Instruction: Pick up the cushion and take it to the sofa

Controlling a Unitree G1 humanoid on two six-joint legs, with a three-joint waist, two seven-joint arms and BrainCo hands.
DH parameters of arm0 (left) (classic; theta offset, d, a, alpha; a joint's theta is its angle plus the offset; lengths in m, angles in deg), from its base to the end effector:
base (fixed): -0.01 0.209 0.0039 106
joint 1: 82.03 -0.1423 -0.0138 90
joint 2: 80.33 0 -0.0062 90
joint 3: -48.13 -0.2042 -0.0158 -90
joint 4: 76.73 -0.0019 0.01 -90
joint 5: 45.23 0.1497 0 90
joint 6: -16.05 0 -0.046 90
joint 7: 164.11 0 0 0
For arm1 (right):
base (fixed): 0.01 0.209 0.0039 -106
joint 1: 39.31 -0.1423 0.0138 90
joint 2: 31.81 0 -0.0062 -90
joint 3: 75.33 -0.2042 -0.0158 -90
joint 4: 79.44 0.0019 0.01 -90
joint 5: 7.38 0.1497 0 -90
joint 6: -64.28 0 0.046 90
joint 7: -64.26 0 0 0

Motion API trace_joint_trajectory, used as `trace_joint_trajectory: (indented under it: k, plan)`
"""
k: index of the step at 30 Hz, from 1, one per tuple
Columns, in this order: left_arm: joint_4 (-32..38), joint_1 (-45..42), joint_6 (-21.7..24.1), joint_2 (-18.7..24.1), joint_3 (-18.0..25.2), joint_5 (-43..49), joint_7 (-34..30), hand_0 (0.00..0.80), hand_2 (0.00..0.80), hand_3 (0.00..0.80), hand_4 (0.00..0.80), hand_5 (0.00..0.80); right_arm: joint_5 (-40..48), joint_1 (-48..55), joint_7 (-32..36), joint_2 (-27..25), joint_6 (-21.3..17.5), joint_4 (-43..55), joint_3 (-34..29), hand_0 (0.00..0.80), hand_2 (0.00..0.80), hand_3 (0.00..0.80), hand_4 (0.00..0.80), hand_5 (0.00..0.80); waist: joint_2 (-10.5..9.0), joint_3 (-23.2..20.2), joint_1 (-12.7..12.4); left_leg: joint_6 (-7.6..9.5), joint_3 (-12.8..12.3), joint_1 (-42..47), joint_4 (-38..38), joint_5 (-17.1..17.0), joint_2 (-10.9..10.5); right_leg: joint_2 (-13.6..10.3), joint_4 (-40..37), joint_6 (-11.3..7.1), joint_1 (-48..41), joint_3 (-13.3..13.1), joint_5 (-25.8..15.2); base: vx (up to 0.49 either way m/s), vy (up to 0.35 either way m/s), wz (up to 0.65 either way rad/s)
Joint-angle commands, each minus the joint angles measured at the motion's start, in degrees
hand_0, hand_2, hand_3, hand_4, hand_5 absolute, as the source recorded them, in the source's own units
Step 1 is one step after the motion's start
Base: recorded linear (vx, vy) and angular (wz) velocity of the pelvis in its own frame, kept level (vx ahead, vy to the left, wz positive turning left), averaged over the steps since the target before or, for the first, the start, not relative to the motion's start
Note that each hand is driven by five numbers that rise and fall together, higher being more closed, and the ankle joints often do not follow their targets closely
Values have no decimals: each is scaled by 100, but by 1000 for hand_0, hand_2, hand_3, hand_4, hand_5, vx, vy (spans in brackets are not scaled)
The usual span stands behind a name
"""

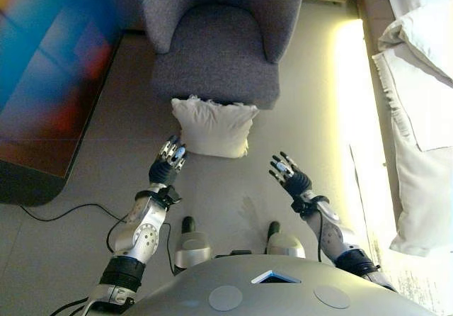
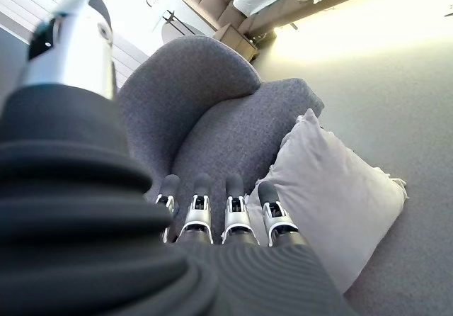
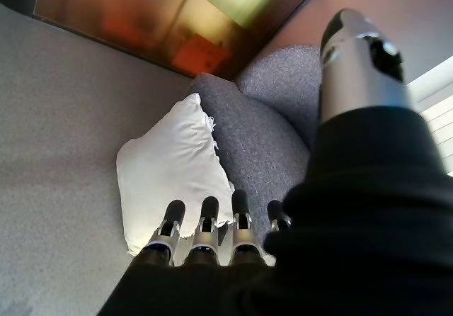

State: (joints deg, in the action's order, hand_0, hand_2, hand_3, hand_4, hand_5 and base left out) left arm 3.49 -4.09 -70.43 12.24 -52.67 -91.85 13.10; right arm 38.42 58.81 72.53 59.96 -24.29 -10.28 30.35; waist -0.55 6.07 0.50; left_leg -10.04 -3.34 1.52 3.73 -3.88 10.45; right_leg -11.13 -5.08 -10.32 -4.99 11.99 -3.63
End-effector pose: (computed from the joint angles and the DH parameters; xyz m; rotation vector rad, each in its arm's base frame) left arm 0.1493 0.2016 -0.0423 -0.4914 0.3594 0.0047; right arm 0.1481 -0.1728 -0.0741 0.5492 0.5633 0.1261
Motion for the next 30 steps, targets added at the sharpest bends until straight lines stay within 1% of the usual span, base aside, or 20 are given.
trace_joint_trajectory:
  k: [1,4,8,14,17,19,21,23,25,26,28,30]
  plan:
    - [323,140,147,168,16,437,-16,0,0,0,0,0,142,-125,26,18,-219,450,-64,0,0,0,0,0,-9,-113,-85,277,-565,-92,-288,105,-89,124,552,72,176,39,370,0,0,0]
    - [356,146,231,185,55,292,-152,0,0,0,0,0,143,-106,41,13,-242,456,-62,0,0,0,0,0,-19,-126,-84,275,-589,-63,-274,113,-91,111,524,61,153,57,357,14,1,-1]
    - [281,41,306,96,89,170,-116,0,0,0,0,0,142,-14,99,49,-304,393,-74,0,0,0,0,0,-34,-173,-65,295,-612,17,-200,128,-114,115,463,49,115,46,324,48,12,-5]
    - [168,32,501,49,99,237,-146,0,0,0,0,0,60,-11,172,90,-441,288,-54,0,0,0,0,0,-59,-182,-44,329,-649,41,-189,156,-138,119,465,49,136,5,312,2,2,-1]
    - [142,20,517,51,122,243,-116,0,0,0,0,0,75,-30,157,89,-404,269,-65,0,0,0,0,0,-75,-185,-48,325,-638,61,-242,197,-131,117,458,50,119,-16,310,0,0,0]
    - [114,-24,504,39,149,257,-114,0,0,0,0,0,12,-27,128,88,-287,250,-68,0,0,0,0,0,-93,-195,-53,319,-624,76,-318,248,-123,105,458,47,108,-48,303,41,-12,-2]
    - [110,-82,490,16,207,309,-119,0,0,0,0,0,-100,-39,135,56,-180,238,-71,0,0,0,0,0,-122,-204,-66,316,-557,45,-512,329,-127,83,470,56,105,-134,292,39,-12,-4]
    - [152,-147,499,11,256,309,-93,0,0,0,0,0,-56,-95,216,5,-88,223,-41,0,0,0,0,0,-174,-163,-99,320,-332,-128,-1025,555,-223,93,570,114,172,-345,318,27,0,-10]
    - [129,-165,519,4,301,254,-91,0,0,0,0,0,-71,-172,204,-35,-41,166,-10,0,0,0,0,0,-198,-107,-134,317,-203,-248,-1253,617,-283,98,592,137,192,-451,281,33,46,-17]
    - [137,-157,520,-6,327,209,-96,0,0,0,0,0,-65,-211,205,-51,-12,167,-2,0,0,0,0,0,-204,-84,-147,323,-177,-264,-1270,624,-304,80,579,126,193,-466,249,31,93,-20]
    - [174,-139,490,16,373,149,-123,0,0,0,0,0,-32,-190,249,-78,-19,190,-11,0,0,0,0,0,-186,-72,-137,343,-210,-226,-1149,598,-308,45,600,97,204,-448,257,32,135,-16]
    - [132,-82,439,21,359,119,-127,0,0,0,0,0,-76,-121,180,-61,-43,173,-83,0,0,0,0,0,-154,-92,-57,364,-369,-143,-1014,571,-250,-42,708,33,255,-372,282,50,161,-4]
